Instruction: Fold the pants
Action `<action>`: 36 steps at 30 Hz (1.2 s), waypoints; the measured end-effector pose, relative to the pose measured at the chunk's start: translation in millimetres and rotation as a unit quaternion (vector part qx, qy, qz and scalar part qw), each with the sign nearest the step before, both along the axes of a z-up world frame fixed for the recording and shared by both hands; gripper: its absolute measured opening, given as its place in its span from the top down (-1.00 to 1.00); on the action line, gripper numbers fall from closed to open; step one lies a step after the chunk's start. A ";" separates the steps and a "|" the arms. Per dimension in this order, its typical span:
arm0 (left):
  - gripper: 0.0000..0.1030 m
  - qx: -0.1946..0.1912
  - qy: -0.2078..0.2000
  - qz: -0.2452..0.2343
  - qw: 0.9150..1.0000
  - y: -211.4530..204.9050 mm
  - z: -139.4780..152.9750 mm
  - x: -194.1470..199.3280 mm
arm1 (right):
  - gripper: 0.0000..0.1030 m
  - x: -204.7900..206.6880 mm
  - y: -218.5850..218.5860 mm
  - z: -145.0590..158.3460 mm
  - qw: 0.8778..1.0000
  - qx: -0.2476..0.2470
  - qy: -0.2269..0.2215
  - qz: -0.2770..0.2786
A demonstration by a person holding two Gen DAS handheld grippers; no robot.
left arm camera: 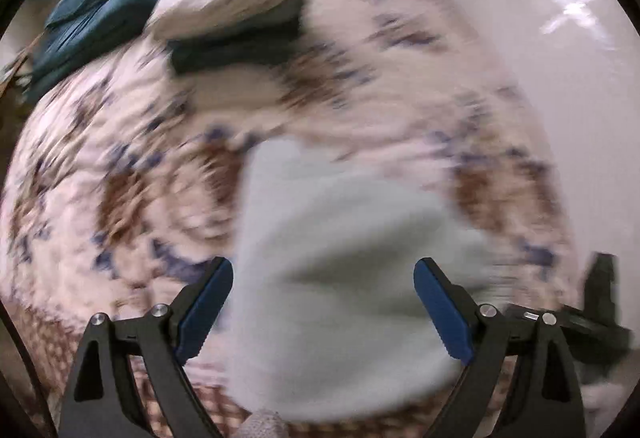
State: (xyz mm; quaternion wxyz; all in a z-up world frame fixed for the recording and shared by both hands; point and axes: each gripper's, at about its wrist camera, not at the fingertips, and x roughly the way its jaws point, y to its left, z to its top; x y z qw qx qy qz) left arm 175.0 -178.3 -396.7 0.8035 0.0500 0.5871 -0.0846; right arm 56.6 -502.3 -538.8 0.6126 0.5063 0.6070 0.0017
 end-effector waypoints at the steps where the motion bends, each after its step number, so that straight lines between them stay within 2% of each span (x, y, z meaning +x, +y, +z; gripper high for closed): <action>1: -0.79 0.009 0.016 0.011 1.000 9.6 -17.3 8.1 | -0.70 3.3 7.9 -12.9 1.000 0.023 0.004 -0.002; 2: -0.79 0.016 0.029 0.019 0.999 16.5 -33.7 12.9 | -0.64 4.3 13.3 -19.9 0.999 0.033 0.011 -0.005; 3: -0.79 0.014 0.059 0.021 0.998 21.7 -54.6 15.3 | -0.21 5.3 17.7 -21.6 0.999 0.027 0.016 -0.004; 5: -0.79 0.003 0.101 0.023 0.995 26.7 -81.3 11.3 | 0.25 3.5 19.3 -7.4 1.000 -0.020 0.009 0.003; 6: -0.80 0.004 0.110 0.020 0.994 27.8 -89.7 6.9 | 0.35 0.6 14.6 -0.3 1.000 -0.027 -0.002 -0.005; 8: -0.91 -0.020 0.113 0.005 0.993 27.2 -98.4 -4.7 | 0.38 -9.3 -0.1 12.9 0.998 -0.055 -0.008 -0.024; 10: -0.95 -0.032 0.119 -0.012 0.992 20.0 -101.1 -13.5 | 0.38 -16.6 -2.4 2.7 0.995 -0.100 0.028 -0.006; 11: -0.95 -0.023 0.115 -0.021 0.993 14.5 -101.6 -17.1 | 0.38 -17.1 0.4 -10.1 0.994 -0.099 0.047 0.003; 12: -0.95 -0.008 0.109 -0.029 0.994 9.1 -101.6 -20.4 | 0.31 -15.6 5.5 -28.5 0.995 -0.076 0.069 0.013; 13: -0.95 0.003 0.105 -0.033 0.994 6.4 -100.4 -22.4 | 0.29 -13.4 8.0 -37.3 0.995 -0.052 0.079 0.015; 14: -0.95 0.005 0.105 -0.033 0.994 6.3 -98.4 -22.4 | 0.17 -10.9 8.4 -41.9 0.996 -0.027 0.083 0.011; 16: -0.95 -0.004 0.110 -0.029 0.993 9.5 -88.3 -21.0 | -0.08 -8.7 0.6 -31.6 0.997 -0.029 0.077 0.004; 17: -0.95 -0.010 0.107 -0.026 0.994 13.1 -78.8 -18.9 | -0.34 -9.9 -7.0 -22.7 0.997 -0.038 0.072 -0.003; 18: -0.95 -0.017 0.100 -0.023 0.995 17.4 -65.7 -16.1 | -0.44 -11.0 -14.0 -13.4 0.997 -0.047 0.065 -0.014; 20: -0.95 -0.025 0.082 -0.006 0.996 28.6 -42.5 -5.5 | -0.44 -9.8 -28.3 9.0 0.996 -0.068 0.052 -0.032; 22: -0.95 -0.041 0.077 0.019 0.996 42.1 -34.4 15.3 | -0.44 -0.1 -34.2 27.6 0.996 -0.077 0.037 -0.027; 25: -0.95 -0.071 0.097 0.060 0.991 58.7 -48.5 60.1 | -0.44 39.2 -25.7 48.7 0.998 -0.064 0.008 0.001; 27: -0.94 -0.105 0.110 0.074 0.986 59.6 -61.4 89.7 | -0.44 70.0 -5.3 58.1 0.996 -0.081 -0.016 0.045; 29: -0.94 -0.122 0.123 0.070 0.982 48.7 -80.3 123.0 | -0.44 100.8 10.8 51.6 0.987 -0.118 -0.021 0.105; 30: -0.94 -0.113 0.131 0.062 0.983 42.4 -89.0 132.3 | -0.44 107.9 17.8 45.1 0.982 -0.148 -0.006 0.118; 32: -0.95 -0.046 0.141 0.047 0.988 32.3 -115.9 151.8 | -0.39 108.6 20.6 25.3 0.973 -0.188 0.034 0.133; 34: -0.95 -0.034 0.160 0.058 0.985 38.4 -137.5 161.3 | -0.46 100.3 10.6 3.7 0.962 -0.227 0.084 0.124; 35: -0.95 -0.040 0.166 0.062 0.983 42.4 -142.0 163.5 | -0.57 94.2 4.1 -3.7 0.968 -0.206 0.088 0.109; 36: -0.95 -0.059 0.175 0.071 0.980 48.2 -143.7 164.9 | -0.58 87.6 -2.2 -10.4 0.975 -0.175 0.102 0.087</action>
